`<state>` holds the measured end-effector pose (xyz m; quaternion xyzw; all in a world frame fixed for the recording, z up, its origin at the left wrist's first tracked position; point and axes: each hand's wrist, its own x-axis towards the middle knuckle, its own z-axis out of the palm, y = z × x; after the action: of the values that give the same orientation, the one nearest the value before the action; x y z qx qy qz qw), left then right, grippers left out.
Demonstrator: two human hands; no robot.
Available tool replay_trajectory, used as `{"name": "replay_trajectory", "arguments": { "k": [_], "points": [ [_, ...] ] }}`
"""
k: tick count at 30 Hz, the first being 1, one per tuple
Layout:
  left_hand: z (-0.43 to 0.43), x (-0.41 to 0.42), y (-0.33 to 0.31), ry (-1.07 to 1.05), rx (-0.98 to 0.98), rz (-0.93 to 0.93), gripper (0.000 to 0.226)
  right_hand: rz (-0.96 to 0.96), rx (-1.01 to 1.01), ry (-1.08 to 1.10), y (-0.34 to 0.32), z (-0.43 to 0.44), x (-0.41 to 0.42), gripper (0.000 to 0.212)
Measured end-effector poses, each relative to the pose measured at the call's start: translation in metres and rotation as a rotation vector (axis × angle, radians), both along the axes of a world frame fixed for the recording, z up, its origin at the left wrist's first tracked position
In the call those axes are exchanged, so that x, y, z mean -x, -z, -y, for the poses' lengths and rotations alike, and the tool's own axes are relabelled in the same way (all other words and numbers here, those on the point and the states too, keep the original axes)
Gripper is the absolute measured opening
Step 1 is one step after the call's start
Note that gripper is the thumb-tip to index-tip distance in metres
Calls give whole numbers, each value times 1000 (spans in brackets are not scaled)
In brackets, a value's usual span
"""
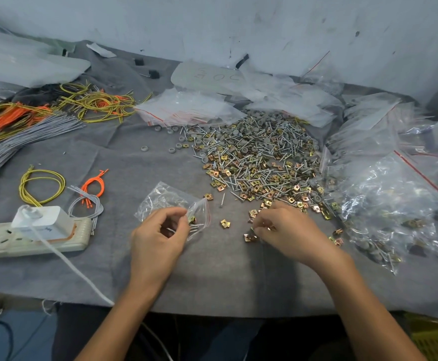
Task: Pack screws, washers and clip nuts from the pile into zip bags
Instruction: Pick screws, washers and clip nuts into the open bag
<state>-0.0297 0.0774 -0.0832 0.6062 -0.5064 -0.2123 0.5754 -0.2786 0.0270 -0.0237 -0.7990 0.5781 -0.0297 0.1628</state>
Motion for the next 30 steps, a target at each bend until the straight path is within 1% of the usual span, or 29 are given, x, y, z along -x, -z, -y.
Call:
{"name": "replay_trajectory", "arguments": {
  "k": [2, 7, 9, 12, 13, 14, 15, 16, 17, 19, 20, 21, 22, 24, 30],
  "points": [
    [0, 0, -1, -2, 1, -2, 19, -8, -12, 5, 3, -2, -1, 6],
    [0, -1, 0, -3, -17, 0, 25, 41, 65, 57, 11, -3, -10, 2],
    [0, -1, 0, 1, -16, -3, 25, 22, 77, 52, 14, -3, -13, 7],
    [0, -1, 0, -1, -14, 3, 26, -69, 124, 26, 17, -3, -15, 16],
    [0, -1, 1, 0, -11, 7, 26, -57, 148, 25, 18, -3, -15, 18],
    [0, -1, 1, 1, -9, 7, 26, 19, 162, 36, 17, -4, -16, 17],
    [0, -1, 1, 0, -8, 4, 25, 171, 155, 66, 16, -6, -17, 15],
    [0, -1, 1, -4, -7, 3, 24, 389, 109, 117, 15, -8, -19, 14],
    [0, -1, 1, -6, -7, 5, 23, 657, 7, 186, 12, -11, -23, 15],
    [0, -1, 1, -5, -4, 11, 23, 1203, -296, 276, 6, -20, -33, 12],
    [1, -1, 1, -4, -3, 11, 24, 1418, -438, 298, 5, -24, -37, 11],
    [1, -1, 2, -6, -6, 12, 25, 1565, -545, 319, 4, -27, -40, 12],
    [2, -1, 2, -9, -9, 14, 26, 1643, -614, 334, 3, -29, -42, 14],
    [1, -1, 2, -15, -7, 17, 26, 1691, -662, 345, 3, -30, -44, 18],
    [1, -2, 2, -17, 19, 36, 25, 1687, -639, 270, 6, -31, -48, 17]
  ]
}}
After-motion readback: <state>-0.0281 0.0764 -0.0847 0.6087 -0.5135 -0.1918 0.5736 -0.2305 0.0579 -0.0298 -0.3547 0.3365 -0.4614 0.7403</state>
